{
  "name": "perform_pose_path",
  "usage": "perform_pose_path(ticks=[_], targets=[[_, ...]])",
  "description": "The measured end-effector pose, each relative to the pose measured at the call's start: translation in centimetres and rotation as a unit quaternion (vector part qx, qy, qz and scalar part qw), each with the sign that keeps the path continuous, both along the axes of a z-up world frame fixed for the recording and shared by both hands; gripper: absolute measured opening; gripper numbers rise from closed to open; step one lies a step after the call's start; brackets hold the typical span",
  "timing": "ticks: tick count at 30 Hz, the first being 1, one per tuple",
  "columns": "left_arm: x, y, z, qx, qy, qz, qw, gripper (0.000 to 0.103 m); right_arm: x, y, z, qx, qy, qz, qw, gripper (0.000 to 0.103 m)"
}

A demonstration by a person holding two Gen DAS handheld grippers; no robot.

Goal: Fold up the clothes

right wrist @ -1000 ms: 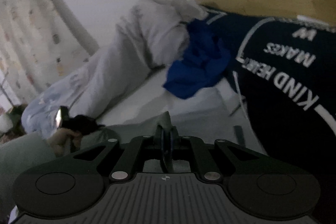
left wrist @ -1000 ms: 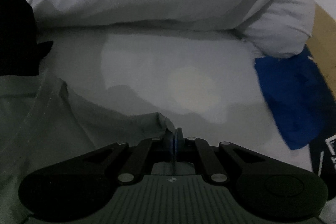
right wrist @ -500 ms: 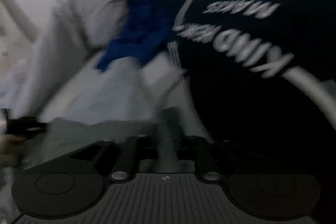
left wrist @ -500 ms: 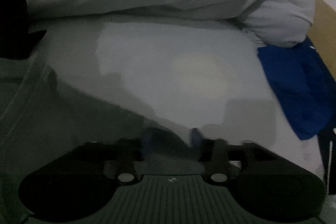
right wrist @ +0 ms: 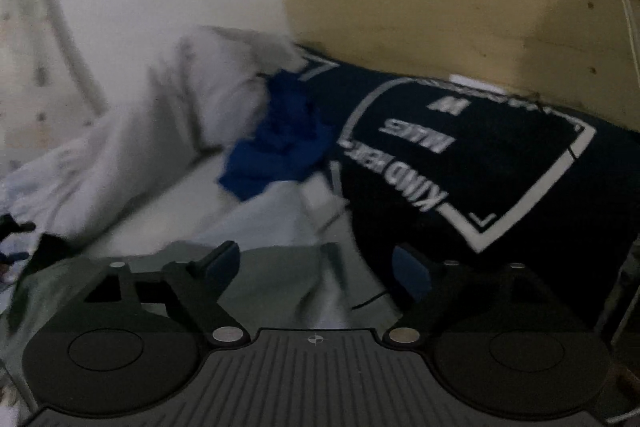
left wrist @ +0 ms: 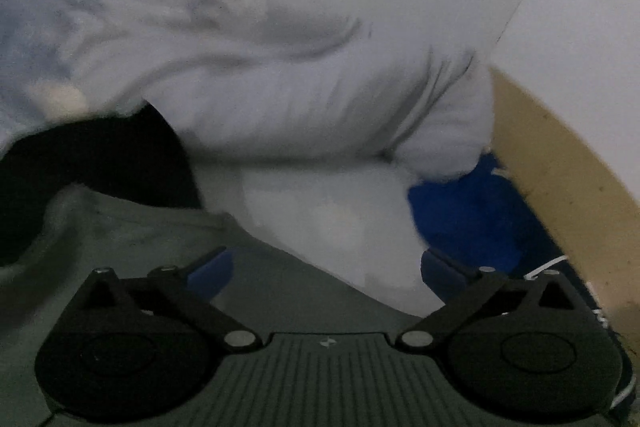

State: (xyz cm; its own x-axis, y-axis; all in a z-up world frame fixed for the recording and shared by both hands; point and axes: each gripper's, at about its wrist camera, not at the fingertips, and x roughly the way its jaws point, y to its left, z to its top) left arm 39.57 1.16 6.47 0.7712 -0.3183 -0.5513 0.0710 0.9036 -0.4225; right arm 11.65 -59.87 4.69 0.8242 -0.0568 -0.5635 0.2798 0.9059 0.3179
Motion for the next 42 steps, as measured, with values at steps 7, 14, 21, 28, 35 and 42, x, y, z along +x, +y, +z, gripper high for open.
perform_pose_path(ticks=[7,14,21,28,35,42], targets=[[-16.0,7.5,6.2,0.014,-0.06,0.037,0.9974,0.103,-4.8,6.0,5.2,0.004,-0.041,0.091,0.995,0.089],[-28.3,11.2,4.2,0.039,-0.03,0.065,0.9966,0.103,-7.6,13.7,8.7,-0.001,-0.07,0.194,0.979,0.093],[-33.4,11.2,-6.5,0.036,0.094,0.043,0.994,0.103,-8.7,21.2,9.6,-0.008,-0.06,0.27,0.961,0.093],[-32.4,8.5,-15.4,0.051,0.195,-0.011,0.9793,0.094,-8.9,25.9,8.1,-0.012,-0.014,0.302,0.953,0.093],[-29.7,7.0,-16.2,0.105,0.208,-0.013,0.9723,0.028,-8.8,27.2,5.1,-0.025,0.03,0.291,0.956,0.093],[-29.0,10.1,-13.9,0.062,0.218,0.036,0.9734,0.005,-7.1,28.0,-0.1,-0.06,0.126,0.262,0.955,0.092]])
